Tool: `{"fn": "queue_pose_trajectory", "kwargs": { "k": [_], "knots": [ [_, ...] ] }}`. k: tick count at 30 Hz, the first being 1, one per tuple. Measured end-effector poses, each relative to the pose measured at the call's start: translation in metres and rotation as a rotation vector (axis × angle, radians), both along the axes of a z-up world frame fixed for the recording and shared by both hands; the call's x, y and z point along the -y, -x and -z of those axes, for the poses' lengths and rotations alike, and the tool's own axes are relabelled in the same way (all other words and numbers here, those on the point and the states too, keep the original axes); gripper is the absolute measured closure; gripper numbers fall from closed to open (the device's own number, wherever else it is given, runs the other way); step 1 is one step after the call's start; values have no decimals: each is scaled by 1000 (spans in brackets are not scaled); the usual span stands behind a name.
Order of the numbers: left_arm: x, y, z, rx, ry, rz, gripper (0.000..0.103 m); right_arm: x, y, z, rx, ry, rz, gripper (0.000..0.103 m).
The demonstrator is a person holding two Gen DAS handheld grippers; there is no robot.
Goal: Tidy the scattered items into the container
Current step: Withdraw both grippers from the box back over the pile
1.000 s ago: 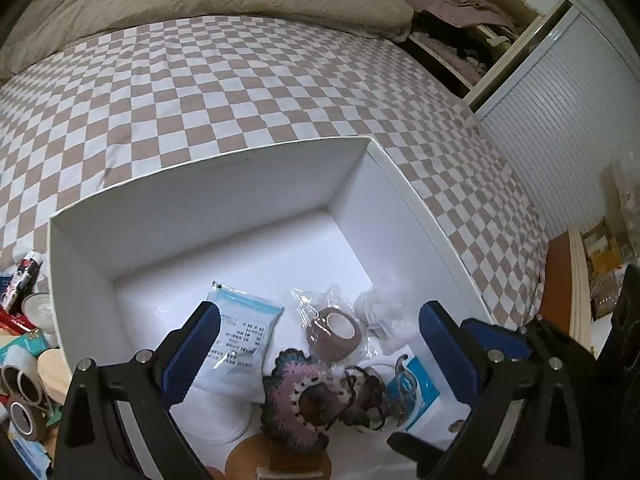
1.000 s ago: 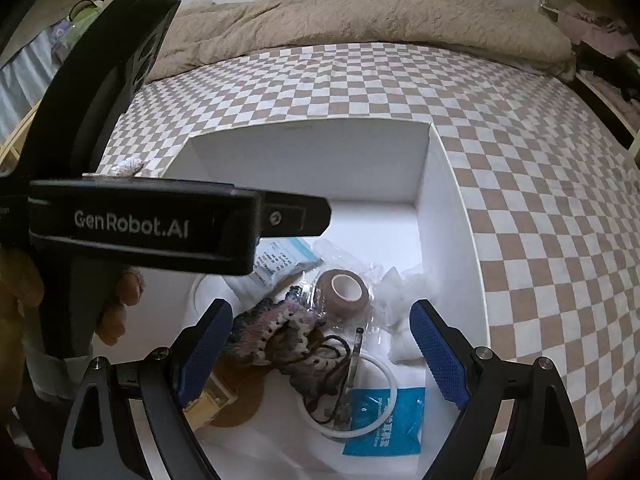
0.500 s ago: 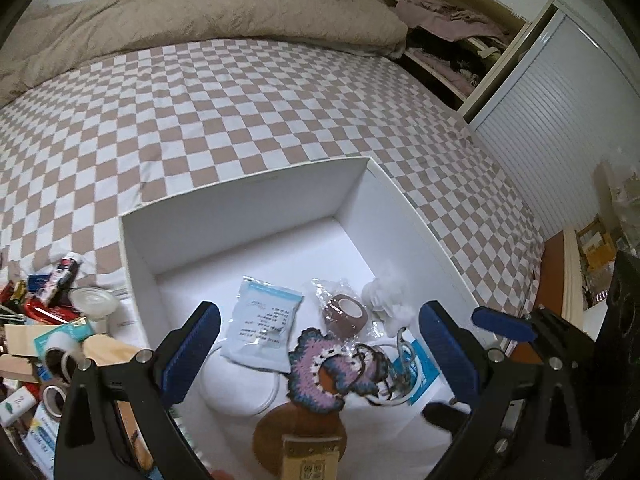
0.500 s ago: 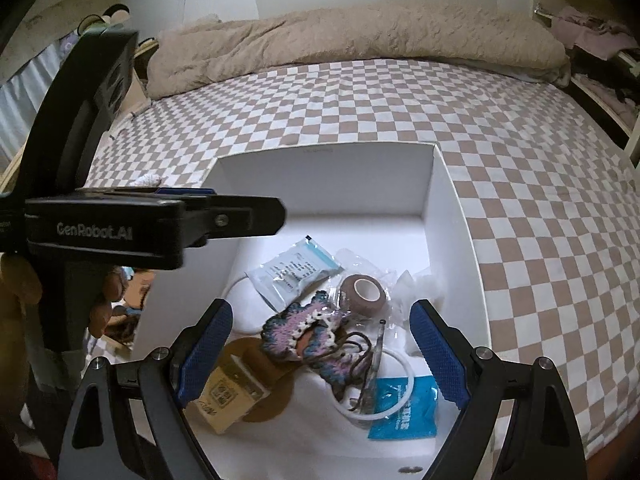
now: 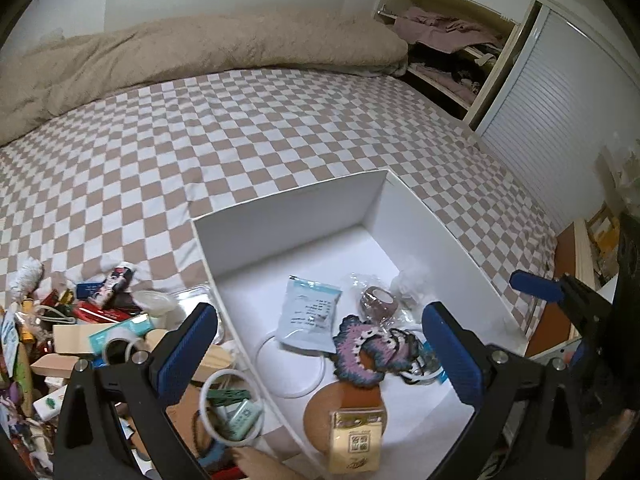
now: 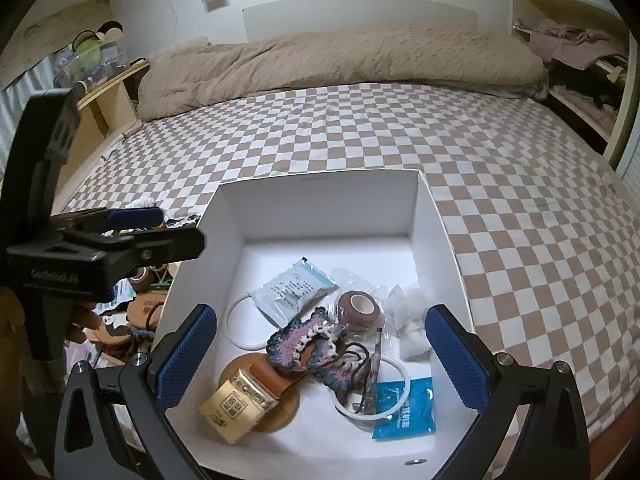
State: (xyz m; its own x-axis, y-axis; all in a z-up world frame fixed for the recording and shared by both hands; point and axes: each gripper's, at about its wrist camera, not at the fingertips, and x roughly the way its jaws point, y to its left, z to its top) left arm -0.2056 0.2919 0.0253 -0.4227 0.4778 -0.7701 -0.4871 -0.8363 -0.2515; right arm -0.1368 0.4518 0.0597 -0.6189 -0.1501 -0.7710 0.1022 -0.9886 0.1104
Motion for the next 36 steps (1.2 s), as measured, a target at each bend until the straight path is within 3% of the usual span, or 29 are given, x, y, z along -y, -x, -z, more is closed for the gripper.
{"fn": "queue_pose_trajectory", "kwargs": {
  "k": [13,25,36],
  "knots": [
    [39,-19,-12,-46,3,-35,0,21,-12,-18,-48,-19,-2,0],
    [84,-35,-24,-147,30,-108,0,47,-15,-23,-86,-7,-8,0],
    [144,-35,-15,-148,58,-196,0,94,-6,-20,-86,24,-68,0]
  ]
}}
